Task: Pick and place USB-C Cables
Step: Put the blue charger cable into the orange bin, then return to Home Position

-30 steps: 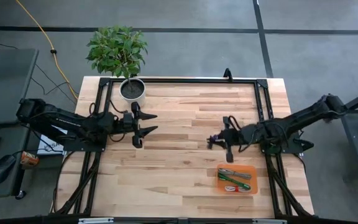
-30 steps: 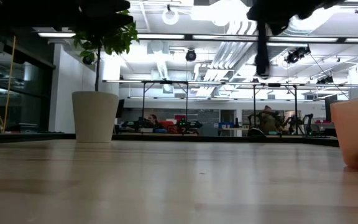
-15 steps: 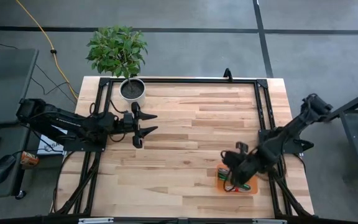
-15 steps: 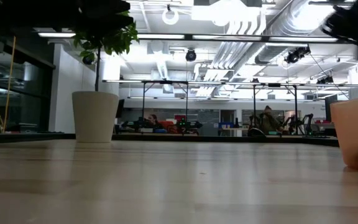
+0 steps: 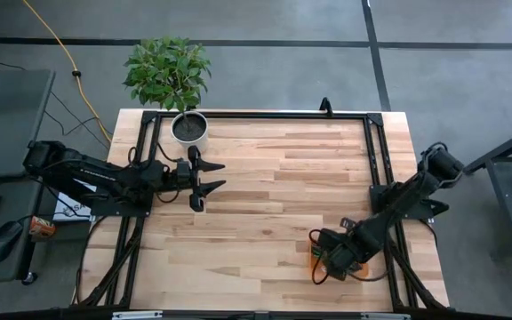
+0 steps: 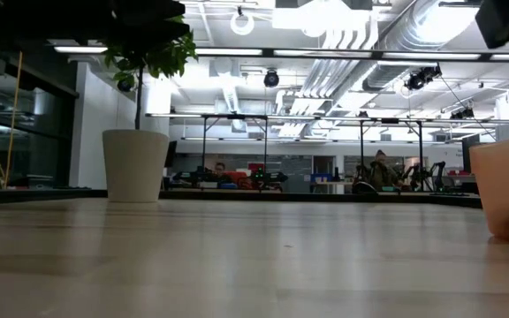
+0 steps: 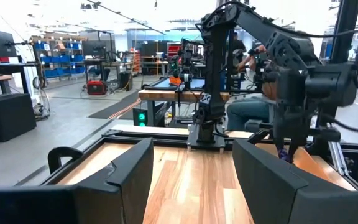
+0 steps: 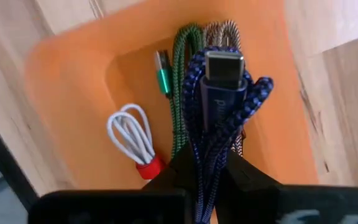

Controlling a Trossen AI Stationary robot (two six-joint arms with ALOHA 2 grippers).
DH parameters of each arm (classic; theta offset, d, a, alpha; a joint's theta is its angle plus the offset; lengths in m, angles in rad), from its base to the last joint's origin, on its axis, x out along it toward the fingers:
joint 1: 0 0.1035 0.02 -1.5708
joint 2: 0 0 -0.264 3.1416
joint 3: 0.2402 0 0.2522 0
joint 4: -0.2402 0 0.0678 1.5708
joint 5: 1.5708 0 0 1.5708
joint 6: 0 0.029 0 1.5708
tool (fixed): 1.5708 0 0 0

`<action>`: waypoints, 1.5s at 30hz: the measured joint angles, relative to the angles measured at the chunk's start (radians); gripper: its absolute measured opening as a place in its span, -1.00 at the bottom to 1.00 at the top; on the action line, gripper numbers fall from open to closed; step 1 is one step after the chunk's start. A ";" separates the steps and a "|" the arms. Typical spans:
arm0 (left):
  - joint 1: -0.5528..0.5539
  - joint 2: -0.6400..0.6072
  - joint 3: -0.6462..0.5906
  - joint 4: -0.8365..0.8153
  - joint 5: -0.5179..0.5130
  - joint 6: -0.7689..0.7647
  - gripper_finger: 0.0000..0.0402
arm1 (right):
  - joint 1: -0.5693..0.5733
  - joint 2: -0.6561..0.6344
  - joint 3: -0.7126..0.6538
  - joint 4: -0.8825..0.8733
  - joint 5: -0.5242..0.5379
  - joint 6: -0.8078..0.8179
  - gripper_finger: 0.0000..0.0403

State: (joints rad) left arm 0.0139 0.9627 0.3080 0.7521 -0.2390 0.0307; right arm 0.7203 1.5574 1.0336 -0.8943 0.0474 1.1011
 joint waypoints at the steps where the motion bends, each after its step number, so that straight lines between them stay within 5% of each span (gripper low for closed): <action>1: 0.000 0.000 0.000 0.000 0.000 0.000 0.00 | 0.000 0.010 0.000 0.001 -0.008 0.000 -0.95; 22: 0.000 0.000 0.000 -0.003 0.000 0.000 0.00 | -0.039 0.095 -0.001 0.010 -0.055 -0.064 -0.81; 37: 0.000 0.000 0.000 -0.007 0.000 0.000 0.00 | -0.096 0.095 -0.002 0.043 -0.100 -0.188 -0.16; 45: 0.000 0.000 0.000 -0.007 0.000 0.000 0.00 | -0.097 0.088 -0.002 -0.100 -0.139 -0.225 -0.10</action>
State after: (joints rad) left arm 0.0138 0.9627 0.3084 0.7450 -0.2394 0.0307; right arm 0.6235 1.6452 1.0321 -0.9946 -0.0915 0.8760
